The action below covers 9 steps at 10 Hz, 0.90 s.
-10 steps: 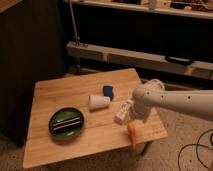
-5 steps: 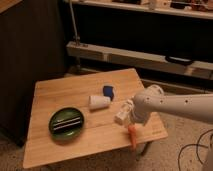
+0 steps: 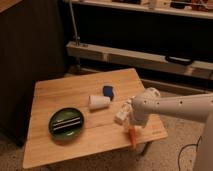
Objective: Drag the pepper across the table
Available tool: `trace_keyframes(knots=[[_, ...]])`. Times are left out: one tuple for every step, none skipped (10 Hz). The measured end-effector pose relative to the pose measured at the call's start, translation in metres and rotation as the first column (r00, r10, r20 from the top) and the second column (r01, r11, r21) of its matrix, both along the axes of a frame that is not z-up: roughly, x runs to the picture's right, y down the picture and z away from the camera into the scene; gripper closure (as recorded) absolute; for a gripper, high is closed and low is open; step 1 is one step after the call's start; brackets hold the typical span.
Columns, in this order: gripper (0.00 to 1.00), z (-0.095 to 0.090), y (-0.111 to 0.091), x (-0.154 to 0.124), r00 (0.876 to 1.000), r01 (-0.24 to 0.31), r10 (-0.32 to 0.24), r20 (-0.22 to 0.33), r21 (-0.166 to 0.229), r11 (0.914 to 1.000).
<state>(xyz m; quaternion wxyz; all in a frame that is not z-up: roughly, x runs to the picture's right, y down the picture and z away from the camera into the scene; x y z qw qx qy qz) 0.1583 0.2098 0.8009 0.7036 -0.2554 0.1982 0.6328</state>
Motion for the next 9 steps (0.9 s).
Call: trace_keyframes(knots=[[0.35,0.002,0.002,-0.003,1.0,0.007,-0.007,0.002,-0.009,0.9999],[0.35,0.005,0.005,-0.005,1.0,0.013,-0.013,0.003,-0.018,0.9998],[0.35,0.008,0.008,-0.007,1.0,0.018,-0.018,0.002,-0.029,0.9994],[0.36,0.011,0.011,-0.008,1.0,0.022,-0.022,-0.002,-0.039,0.999],[0.4,0.014,0.012,-0.01,1.0,0.026,-0.026,-0.004,-0.044,0.9987],[0.41,0.017,0.012,-0.013,1.0,0.03,-0.03,-0.006,-0.048,0.9984],[0.46,0.019,0.011,-0.016,0.999,0.033,-0.033,-0.005,-0.048,0.9983],[0.55,0.02,0.01,-0.019,0.999,0.034,-0.035,-0.002,-0.05,0.9982],[0.62,0.021,0.009,-0.023,0.999,0.035,-0.035,-0.001,-0.053,0.998]])
